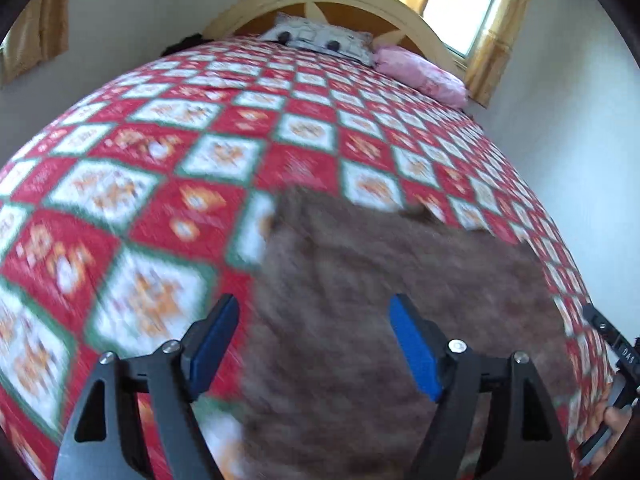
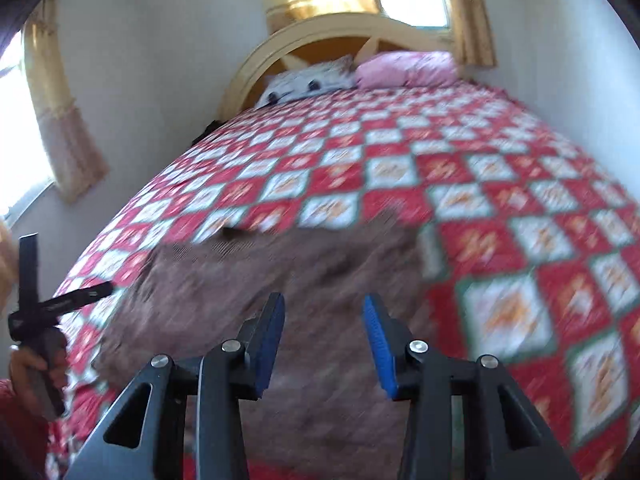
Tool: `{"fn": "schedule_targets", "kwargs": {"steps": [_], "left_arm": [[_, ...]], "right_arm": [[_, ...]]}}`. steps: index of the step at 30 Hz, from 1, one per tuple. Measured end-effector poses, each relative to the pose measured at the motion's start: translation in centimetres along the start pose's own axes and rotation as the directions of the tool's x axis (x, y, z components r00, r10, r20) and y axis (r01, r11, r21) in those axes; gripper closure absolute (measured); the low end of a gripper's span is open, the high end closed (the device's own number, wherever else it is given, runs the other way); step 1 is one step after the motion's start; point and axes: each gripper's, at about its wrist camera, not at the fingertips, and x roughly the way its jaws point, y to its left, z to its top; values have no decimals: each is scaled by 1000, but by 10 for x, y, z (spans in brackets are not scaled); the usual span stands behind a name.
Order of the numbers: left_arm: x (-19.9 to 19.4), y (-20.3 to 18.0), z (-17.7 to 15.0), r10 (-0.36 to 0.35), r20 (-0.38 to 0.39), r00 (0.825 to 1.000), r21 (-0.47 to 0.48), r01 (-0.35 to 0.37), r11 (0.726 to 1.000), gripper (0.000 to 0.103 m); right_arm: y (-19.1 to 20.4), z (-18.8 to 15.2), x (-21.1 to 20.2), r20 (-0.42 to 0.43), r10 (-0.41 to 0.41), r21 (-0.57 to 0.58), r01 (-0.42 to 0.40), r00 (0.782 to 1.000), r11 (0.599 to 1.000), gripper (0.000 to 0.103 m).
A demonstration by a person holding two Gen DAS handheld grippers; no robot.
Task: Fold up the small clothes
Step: 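Lower the sweater flat onto the quilt and open both grippers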
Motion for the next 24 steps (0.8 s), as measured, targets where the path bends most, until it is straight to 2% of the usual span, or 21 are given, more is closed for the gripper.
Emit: {"fn": "schedule_targets", "kwargs": {"steps": [1,4,6,7,9,12,14,17,20,24], "left_arm": [[1,-7,-8,-2,-7,1000,14,2,1000,18],[9,-25,-32,41,-29,999,56,-40,998,17],[14,-32,-42,91,-32,995,84,-88,993,17],[15,-35,-44,111,-24,994,98,-108,989,16],[14,-41,-49,153,-1,988,135,-151,979,14],[19,-44,-53,219,9,976,163,-218,962,5],[19,-43,-54,226,8,974,154,-224,962,3],[19,-42,-56,234,6,972,151,-232,961,1],[22,-43,-57,242,4,970,155,-240,958,0],[23,-44,-57,245,-1,970,158,-241,957,0]], "right_arm": [[7,-11,1,-7,-9,-9,9,1000,1000,60],[12,-35,9,-22,-77,-10,77,997,997,60],[0,-50,24,-86,-79,63,84,993,994,60],[-4,-54,25,-76,-69,85,76,995,993,60],[-3,-63,24,-14,-75,60,76,997,995,60],[5,-65,24,-14,-104,18,105,994,994,55],[9,-64,27,-18,-109,-11,108,994,994,44],[18,-65,28,-24,-128,-65,127,991,990,35],[25,-67,29,-29,-149,-100,145,988,984,32],[22,-67,28,-27,-135,-89,132,990,987,31]]}}
